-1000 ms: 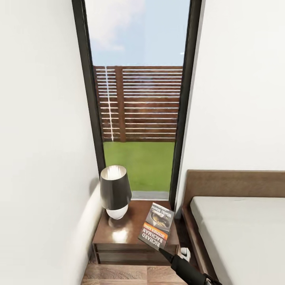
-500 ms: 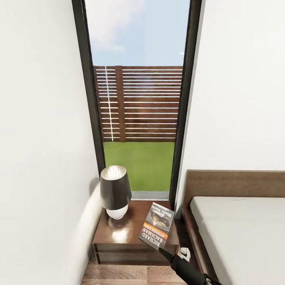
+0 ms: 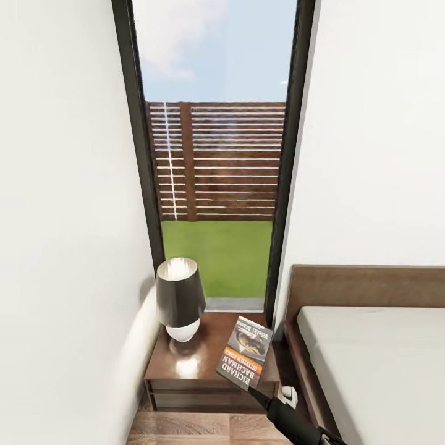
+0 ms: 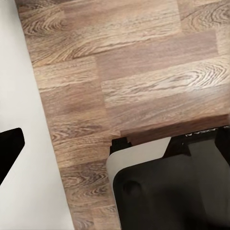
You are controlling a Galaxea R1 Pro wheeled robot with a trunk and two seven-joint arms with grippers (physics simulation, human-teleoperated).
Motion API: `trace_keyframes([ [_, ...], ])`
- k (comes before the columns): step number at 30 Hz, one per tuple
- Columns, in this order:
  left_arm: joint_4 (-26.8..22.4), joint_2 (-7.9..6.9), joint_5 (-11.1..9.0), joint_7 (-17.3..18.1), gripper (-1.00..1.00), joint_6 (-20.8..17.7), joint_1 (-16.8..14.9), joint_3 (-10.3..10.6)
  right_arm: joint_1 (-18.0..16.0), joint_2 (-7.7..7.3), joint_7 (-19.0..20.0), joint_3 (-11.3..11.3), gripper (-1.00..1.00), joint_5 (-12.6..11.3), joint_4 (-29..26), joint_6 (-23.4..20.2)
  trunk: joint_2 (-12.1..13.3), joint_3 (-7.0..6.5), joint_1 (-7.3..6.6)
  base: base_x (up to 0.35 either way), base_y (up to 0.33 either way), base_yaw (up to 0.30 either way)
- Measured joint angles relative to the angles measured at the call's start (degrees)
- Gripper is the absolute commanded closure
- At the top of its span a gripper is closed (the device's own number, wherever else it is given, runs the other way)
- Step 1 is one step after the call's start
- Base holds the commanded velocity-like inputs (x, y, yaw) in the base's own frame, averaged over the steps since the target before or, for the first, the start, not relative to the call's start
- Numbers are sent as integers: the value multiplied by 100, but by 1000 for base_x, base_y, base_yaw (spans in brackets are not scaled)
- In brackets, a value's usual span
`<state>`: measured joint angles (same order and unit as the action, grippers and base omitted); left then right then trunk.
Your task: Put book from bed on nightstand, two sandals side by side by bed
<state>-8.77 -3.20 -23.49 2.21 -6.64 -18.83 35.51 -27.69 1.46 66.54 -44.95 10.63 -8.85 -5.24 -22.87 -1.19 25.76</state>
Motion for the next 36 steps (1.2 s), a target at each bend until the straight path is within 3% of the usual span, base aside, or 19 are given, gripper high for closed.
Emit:
trace_keyframes([
  [10, -2, 0, -5, 0, -100, 2, 2, 0, 0, 21, 43, 4, 100, 0, -37, -13, 0, 13, 0, 0, 0, 0],
  [16, -6, 0, -15, 0, -100, 2, -5, 0, -73, 59, -918, 6, 100, 13, -52, -42, 0, 14, 0, 0, 0, 0],
  [20, -6, 0, -17, 0, -100, 3, -6, 1, -303, 93, -1463, 24, 100, 3, -32, -99, 0, 13, 0, 0, 0, 0],
  [28, -16, 0, -13, 42, -100, -22, -7, -1, -867, 134, -2451, 35, 100, 22, -40, -953, 0, 13, 0, 0, 0, 0],
  [36, -34, -3, -31, 34, -100, -21, -7, -8, -1092, 139, -2797, 47, 100, 27, -30, -1078, 0, 14, 0, 0, 0, 0],
])
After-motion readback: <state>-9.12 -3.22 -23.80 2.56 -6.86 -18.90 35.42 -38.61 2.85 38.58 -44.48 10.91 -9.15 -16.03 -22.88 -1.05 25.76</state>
